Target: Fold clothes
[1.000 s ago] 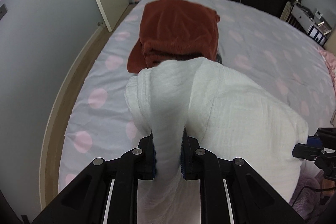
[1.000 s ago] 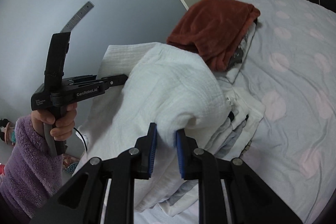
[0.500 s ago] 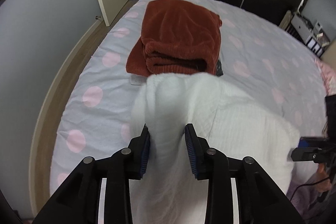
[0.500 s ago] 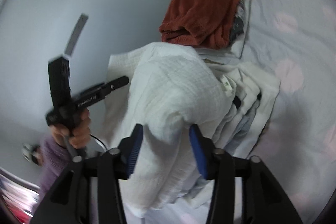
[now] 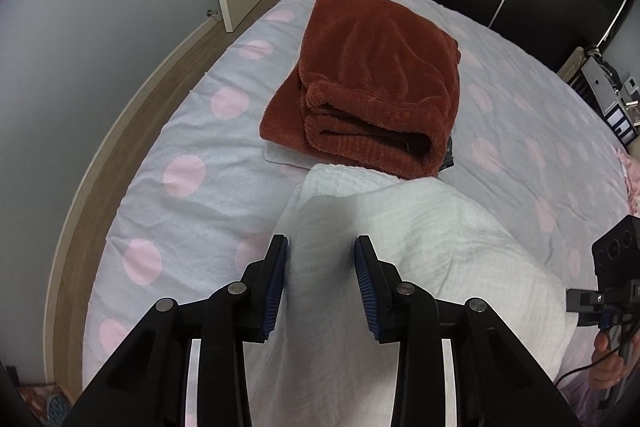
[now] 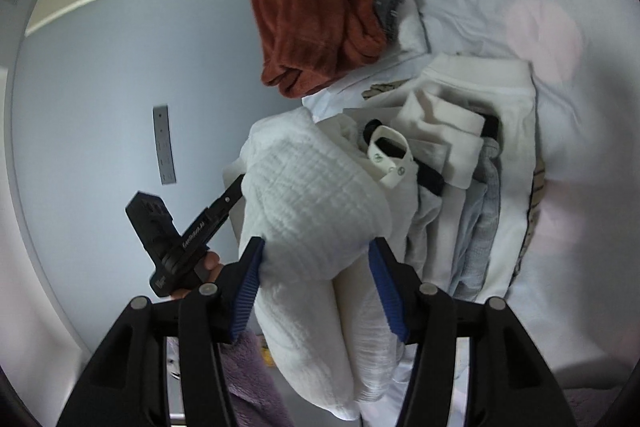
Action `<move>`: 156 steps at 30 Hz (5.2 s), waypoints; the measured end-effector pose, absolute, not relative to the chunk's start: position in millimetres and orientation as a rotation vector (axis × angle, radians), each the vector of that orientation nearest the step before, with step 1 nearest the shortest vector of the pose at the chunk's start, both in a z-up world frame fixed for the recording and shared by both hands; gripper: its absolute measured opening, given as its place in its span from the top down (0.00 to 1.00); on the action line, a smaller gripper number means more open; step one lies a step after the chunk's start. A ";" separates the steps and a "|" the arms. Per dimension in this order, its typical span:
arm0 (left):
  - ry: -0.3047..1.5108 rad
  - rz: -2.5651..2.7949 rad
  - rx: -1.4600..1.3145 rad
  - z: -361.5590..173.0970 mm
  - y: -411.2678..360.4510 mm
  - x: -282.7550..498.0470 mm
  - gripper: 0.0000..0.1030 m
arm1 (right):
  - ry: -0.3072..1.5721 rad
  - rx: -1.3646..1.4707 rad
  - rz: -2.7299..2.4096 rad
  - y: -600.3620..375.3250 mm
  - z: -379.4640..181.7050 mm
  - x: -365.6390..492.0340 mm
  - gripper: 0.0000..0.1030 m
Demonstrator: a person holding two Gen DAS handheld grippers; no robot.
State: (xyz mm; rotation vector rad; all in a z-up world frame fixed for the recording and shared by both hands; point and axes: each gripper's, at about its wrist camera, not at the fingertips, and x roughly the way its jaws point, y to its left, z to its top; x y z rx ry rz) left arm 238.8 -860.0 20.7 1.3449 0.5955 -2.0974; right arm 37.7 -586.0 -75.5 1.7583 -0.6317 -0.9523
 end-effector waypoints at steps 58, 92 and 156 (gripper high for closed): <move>0.366 -1.926 1.273 29.1 -868.3 312.2 0.67 | 0.481 1.062 -1.724 -591.7 14.5 104.1 0.71; 0.470 -1.949 1.262 -29.1 -773.5 374.8 0.73 | 0.465 1.105 -1.530 -611.1 -19.9 214.5 0.70; 0.380 -1.741 0.889 85.4 -509.9 401.5 0.55 | 0.160 0.871 -1.695 -394.5 69.6 234.8 0.49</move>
